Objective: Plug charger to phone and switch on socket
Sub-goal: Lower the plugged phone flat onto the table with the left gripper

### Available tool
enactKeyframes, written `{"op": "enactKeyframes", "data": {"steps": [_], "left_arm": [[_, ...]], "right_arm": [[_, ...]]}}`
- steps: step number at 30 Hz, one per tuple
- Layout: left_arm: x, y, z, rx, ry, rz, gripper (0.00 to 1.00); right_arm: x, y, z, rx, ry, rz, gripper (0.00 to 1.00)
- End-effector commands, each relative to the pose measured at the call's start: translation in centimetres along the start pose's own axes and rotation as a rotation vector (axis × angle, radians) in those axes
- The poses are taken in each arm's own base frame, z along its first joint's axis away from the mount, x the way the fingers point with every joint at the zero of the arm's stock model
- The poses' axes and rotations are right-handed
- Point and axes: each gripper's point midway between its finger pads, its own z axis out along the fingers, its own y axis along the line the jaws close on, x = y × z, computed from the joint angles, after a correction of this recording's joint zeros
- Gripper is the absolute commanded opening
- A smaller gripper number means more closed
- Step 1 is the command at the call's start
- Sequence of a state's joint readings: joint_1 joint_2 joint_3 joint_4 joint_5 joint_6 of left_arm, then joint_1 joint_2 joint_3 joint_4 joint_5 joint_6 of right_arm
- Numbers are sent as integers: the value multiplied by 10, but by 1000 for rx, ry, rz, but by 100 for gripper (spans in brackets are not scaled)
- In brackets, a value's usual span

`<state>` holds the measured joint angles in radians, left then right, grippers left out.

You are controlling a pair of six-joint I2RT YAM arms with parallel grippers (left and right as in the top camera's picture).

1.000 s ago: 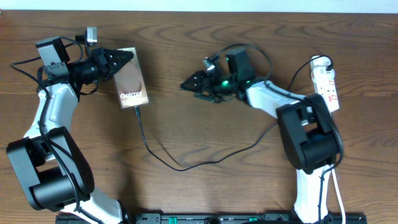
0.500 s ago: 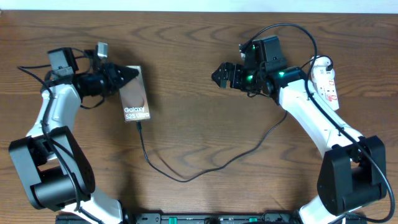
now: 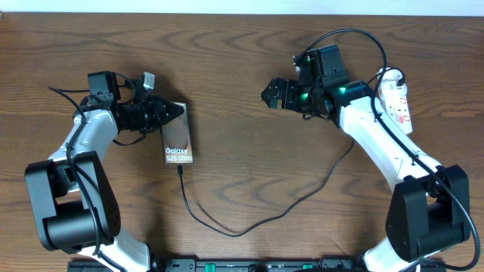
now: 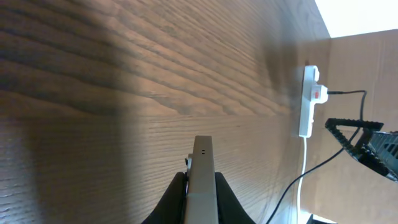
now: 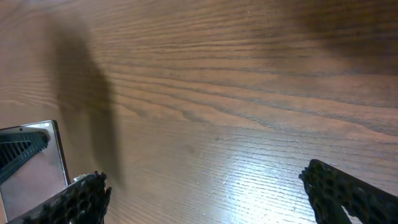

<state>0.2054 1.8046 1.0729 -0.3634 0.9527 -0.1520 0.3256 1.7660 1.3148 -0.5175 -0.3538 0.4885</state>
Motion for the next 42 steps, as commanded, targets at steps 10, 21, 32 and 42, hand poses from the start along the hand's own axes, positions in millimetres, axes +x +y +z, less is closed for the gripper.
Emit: {"op": "enactKeyframes", "data": {"steps": [10, 21, 32, 42], "left_arm": [[9, 23, 6, -153, 9, 10, 7], [0, 34, 13, -172, -23, -33, 8], [-5, 53, 29, -175, -34, -115, 7], [6, 84, 42, -239, 0, -165, 8]], "right_arm": [[-2, 5, -3, 4, -15, -28, 99], [0, 9, -2, 0, -10, -36, 99], [1, 9, -2, 5, -11, -38, 99], [0, 8, -2, 9, -13, -38, 99]]}}
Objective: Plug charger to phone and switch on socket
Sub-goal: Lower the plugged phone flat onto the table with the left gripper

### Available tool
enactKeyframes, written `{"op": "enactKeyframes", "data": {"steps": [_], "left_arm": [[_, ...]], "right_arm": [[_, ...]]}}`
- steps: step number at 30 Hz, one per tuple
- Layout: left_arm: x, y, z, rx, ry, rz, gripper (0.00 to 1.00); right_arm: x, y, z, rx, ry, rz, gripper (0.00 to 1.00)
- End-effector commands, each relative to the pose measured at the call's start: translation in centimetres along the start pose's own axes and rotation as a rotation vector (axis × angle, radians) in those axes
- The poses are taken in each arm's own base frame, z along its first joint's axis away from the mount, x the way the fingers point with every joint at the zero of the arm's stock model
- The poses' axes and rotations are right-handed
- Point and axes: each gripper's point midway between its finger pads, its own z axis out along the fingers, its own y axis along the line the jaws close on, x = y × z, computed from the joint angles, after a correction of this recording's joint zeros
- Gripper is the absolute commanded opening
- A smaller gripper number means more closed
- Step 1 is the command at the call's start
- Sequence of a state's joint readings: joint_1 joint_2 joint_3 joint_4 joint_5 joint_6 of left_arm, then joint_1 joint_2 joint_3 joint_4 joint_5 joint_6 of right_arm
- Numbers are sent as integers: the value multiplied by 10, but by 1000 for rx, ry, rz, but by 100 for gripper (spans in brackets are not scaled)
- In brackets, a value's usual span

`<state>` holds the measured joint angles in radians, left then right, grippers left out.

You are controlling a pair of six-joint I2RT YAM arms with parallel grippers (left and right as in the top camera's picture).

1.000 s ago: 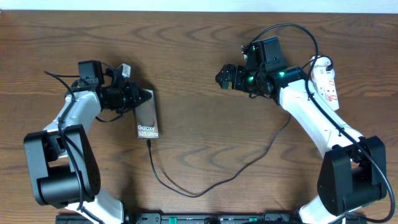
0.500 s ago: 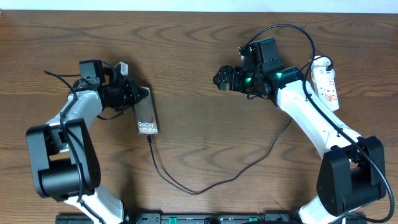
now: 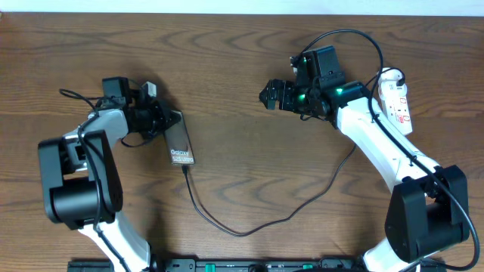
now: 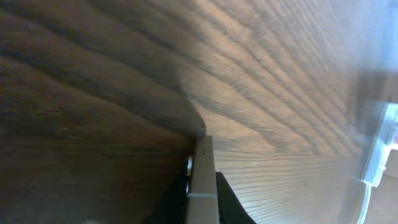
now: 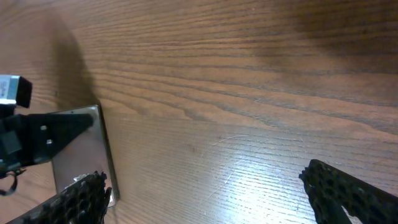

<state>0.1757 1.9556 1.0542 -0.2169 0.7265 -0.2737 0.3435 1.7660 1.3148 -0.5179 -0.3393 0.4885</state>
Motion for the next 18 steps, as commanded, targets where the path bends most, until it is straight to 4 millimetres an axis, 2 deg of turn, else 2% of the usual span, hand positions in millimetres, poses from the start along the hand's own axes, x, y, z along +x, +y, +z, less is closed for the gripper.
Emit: {"op": "enactKeyframes", "data": {"steps": [1, 18], "left_arm": [[9, 16, 12, -27, 35, -49, 8], [11, 20, 16, -31, 45, -57, 8]], "right_arm": [[-3, 4, -4, 3, -15, -24, 99], [-4, 3, -4, 9, -19, -24, 99]]}}
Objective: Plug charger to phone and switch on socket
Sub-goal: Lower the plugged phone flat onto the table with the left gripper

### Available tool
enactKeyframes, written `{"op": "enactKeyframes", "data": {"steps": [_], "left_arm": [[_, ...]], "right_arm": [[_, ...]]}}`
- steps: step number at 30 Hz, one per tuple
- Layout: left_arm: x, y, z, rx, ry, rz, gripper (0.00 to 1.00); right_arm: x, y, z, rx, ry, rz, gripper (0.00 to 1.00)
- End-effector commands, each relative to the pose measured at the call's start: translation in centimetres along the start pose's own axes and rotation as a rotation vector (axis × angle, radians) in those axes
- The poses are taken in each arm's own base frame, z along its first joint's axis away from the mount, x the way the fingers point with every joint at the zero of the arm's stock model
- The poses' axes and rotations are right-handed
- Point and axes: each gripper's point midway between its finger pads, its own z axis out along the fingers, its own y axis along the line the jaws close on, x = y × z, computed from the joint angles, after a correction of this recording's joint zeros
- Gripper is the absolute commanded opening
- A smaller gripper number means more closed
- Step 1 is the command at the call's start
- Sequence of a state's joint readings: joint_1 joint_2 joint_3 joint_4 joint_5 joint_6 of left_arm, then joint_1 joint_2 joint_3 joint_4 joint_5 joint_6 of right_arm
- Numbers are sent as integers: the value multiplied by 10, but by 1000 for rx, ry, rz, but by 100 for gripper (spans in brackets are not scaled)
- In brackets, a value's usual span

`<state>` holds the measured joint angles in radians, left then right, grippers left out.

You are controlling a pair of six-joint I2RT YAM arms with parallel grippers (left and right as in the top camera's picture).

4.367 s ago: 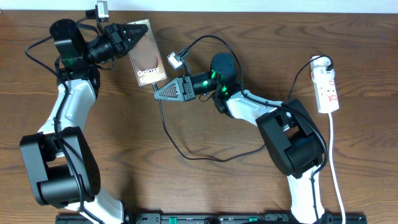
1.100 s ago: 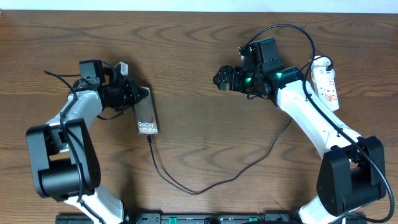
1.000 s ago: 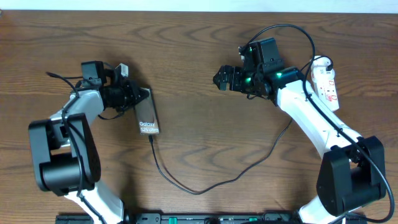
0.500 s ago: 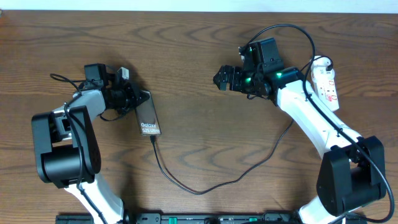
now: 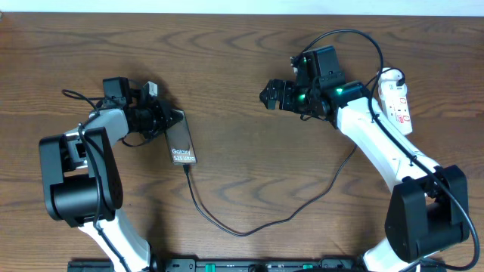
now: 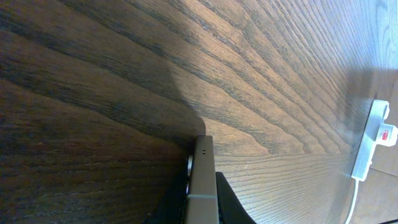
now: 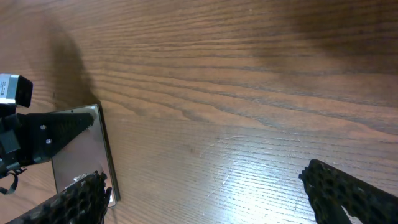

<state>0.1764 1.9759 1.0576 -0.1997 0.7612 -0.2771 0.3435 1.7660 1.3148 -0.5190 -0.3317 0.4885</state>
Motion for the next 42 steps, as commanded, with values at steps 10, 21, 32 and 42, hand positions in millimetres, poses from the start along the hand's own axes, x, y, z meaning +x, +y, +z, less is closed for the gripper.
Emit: {"op": "enactKeyframes", "data": {"steps": [10, 21, 32, 42], "left_arm": [[12, 23, 11, -65, 40, -60, 22], [17, 24, 11, -72, 56, -74, 40], [27, 47, 7, -198, 78, -113, 42], [48, 87, -9, -446, 124, -164, 53]], "right_arm": [[-3, 4, -4, 2, -16, -24, 99], [-2, 3, -4, 5, -10, -22, 99], [-1, 3, -4, 7, -7, -21, 99], [-1, 3, -4, 7, -6, -21, 99]]}}
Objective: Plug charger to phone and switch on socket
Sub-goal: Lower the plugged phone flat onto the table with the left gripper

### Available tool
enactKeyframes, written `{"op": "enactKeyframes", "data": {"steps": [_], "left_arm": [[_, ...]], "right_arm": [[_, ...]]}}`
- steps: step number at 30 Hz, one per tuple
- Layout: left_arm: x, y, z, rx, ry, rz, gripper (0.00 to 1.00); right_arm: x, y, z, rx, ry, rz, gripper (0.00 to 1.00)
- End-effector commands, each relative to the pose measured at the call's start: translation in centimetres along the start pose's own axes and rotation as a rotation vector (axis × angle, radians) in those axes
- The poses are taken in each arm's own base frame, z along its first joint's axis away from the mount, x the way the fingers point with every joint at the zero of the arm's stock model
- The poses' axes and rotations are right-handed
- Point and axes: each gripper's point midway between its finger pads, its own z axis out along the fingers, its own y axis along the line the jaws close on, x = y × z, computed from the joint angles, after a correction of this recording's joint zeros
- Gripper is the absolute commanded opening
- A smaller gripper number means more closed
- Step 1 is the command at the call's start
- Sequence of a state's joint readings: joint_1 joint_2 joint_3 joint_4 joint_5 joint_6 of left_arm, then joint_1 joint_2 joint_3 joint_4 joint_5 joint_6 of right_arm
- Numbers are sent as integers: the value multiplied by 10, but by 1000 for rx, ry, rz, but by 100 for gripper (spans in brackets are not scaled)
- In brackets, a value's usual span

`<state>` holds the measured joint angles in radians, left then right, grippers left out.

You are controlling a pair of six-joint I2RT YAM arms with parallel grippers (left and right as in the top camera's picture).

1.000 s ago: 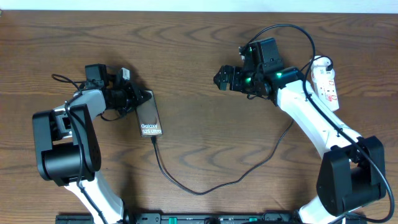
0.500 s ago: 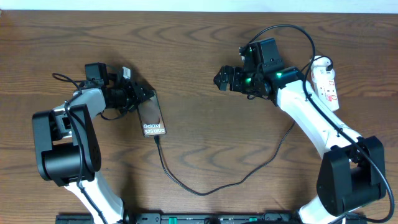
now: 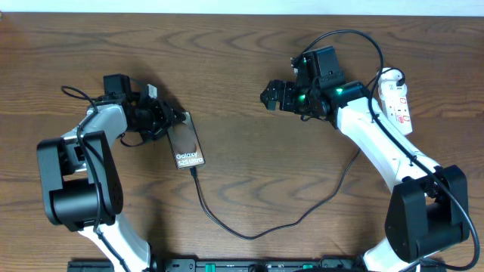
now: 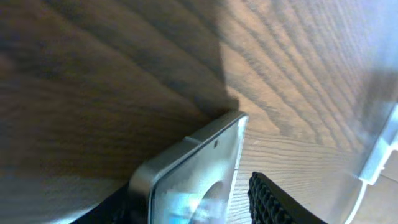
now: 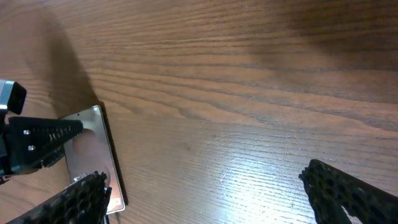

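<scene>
The phone [image 3: 189, 143], silver with a "Galaxy S25 Ultra" label, lies tilted on the wooden table [image 3: 242, 174] at the left. A black charger cable [image 3: 249, 230] is plugged into its near end and runs right toward the white socket strip [image 3: 395, 94] with a red switch. My left gripper [image 3: 180, 117] sits at the phone's far end. In the left wrist view, the left gripper [image 4: 193, 193] has its fingers spread wider than the phone [image 4: 199, 168] corner between them. My right gripper [image 3: 269, 94] hovers open over mid-table, left of the strip, holding nothing.
The right wrist view shows the right gripper [image 5: 205, 175] over bare wood, with the phone [image 5: 90, 146] at lower left. A second cable loops from the strip behind the right arm. The strip shows blurred at the left wrist view's right edge [image 4: 382, 155].
My left gripper was shut on the phone's far end, seen edge-on; now its fingers are apart and the phone's face shows. The phone has shifted slightly right and turned. The right arm has not moved.
First my left gripper was shut on the phone's far end, with the cable plugged in. Then the left arm had changed posture and the phone was tilted, still gripped. It stayed so, and now the gripper is open around the phone. The right gripper stayed open throughout.
</scene>
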<state>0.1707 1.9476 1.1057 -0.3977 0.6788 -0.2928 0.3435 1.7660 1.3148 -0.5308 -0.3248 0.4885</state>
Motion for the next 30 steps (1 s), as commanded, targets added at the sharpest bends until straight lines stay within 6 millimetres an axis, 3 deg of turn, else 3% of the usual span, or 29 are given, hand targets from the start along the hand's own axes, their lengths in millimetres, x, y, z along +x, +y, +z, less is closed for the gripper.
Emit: {"op": "enactKeyframes", "data": {"steps": [1, 7, 13, 20, 22, 30], "left_arm": [[28, 86, 13, -359, 54, -91, 54], [36, 99, 7, -437, 72, -104, 55], [37, 100, 6, -439, 78, -106, 55], [37, 99, 6, -437, 83, -79, 85], [36, 99, 6, -435, 79, -76, 89], [23, 63, -1, -298, 47, 10, 89]], "right_arm": [[-3, 5, -4, -4, -13, -24, 99], [-3, 5, -4, -4, -13, -24, 99], [-3, 5, -4, -4, -13, -24, 99], [-2, 4, -4, -3, -11, -23, 99], [-2, 4, -4, -3, -11, -23, 99], [-3, 3, -4, 3, -14, -35, 99]]}}
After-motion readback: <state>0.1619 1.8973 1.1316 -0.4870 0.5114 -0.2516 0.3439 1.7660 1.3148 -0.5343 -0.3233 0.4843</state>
